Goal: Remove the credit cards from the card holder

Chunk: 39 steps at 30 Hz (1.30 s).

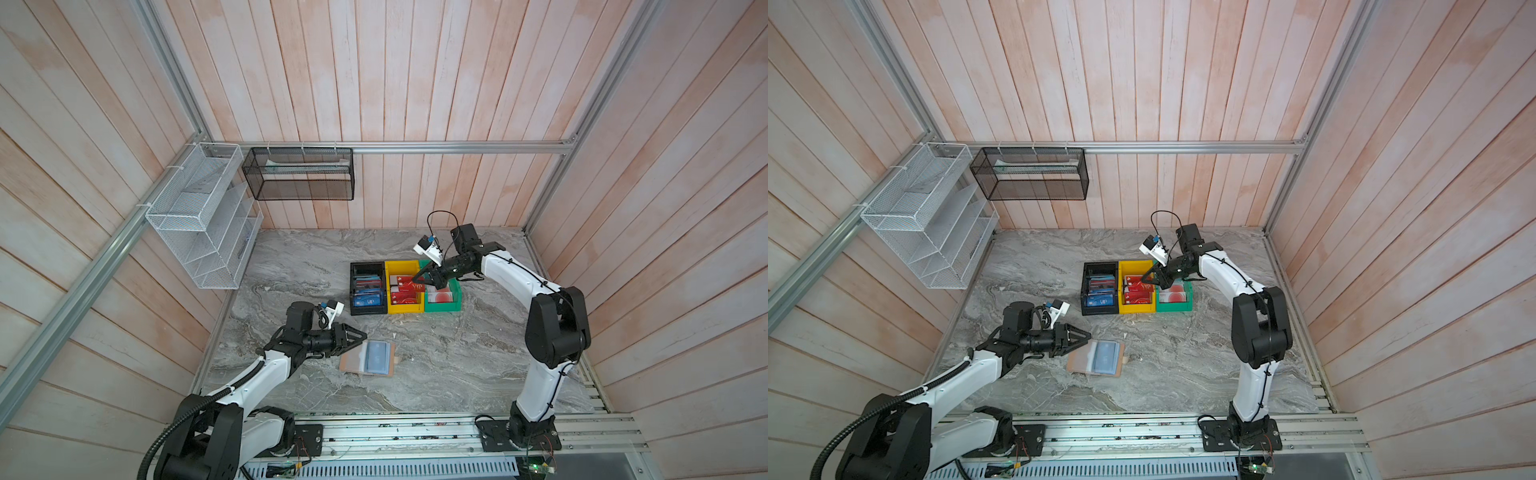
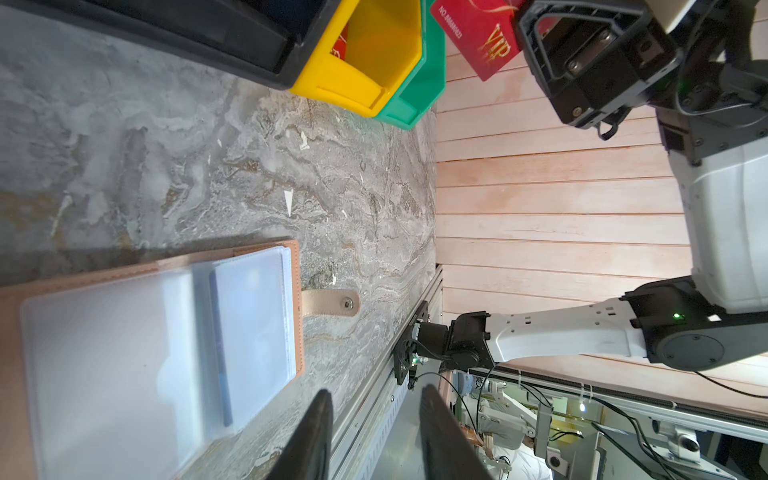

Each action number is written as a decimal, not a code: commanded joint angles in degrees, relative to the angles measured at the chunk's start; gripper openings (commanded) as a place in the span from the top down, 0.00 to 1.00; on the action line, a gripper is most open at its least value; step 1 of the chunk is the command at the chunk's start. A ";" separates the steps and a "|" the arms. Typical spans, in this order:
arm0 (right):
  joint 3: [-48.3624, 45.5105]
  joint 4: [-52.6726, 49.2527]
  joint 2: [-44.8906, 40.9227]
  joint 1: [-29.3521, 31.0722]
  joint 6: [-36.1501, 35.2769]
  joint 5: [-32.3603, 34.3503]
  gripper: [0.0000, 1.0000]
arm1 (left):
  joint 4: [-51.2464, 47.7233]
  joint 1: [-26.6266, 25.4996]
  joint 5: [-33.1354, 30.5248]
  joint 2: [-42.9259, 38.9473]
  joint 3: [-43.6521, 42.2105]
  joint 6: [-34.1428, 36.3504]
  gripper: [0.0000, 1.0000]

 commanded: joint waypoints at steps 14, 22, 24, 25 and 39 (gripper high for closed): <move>-2.30 8.54 5.89 1.42 2.31 4.48 1.00 | 7.78 -0.28 -1.69 2.79 -2.75 -2.89 0.62; -0.49 7.00 8.38 3.28 1.30 6.64 1.00 | 7.35 -0.28 -1.50 3.86 -1.89 -2.09 0.62; -0.29 6.81 8.81 3.78 1.13 7.17 1.00 | 7.72 -0.28 -1.33 4.39 -1.84 -2.09 0.62; -0.25 6.73 8.98 3.94 1.10 7.33 1.00 | 7.86 -0.31 -1.29 4.54 -1.88 -2.09 0.62; 1.66 4.45 10.65 4.78 1.12 8.91 1.00 | 7.75 -0.28 -0.97 4.85 -1.97 -1.39 0.62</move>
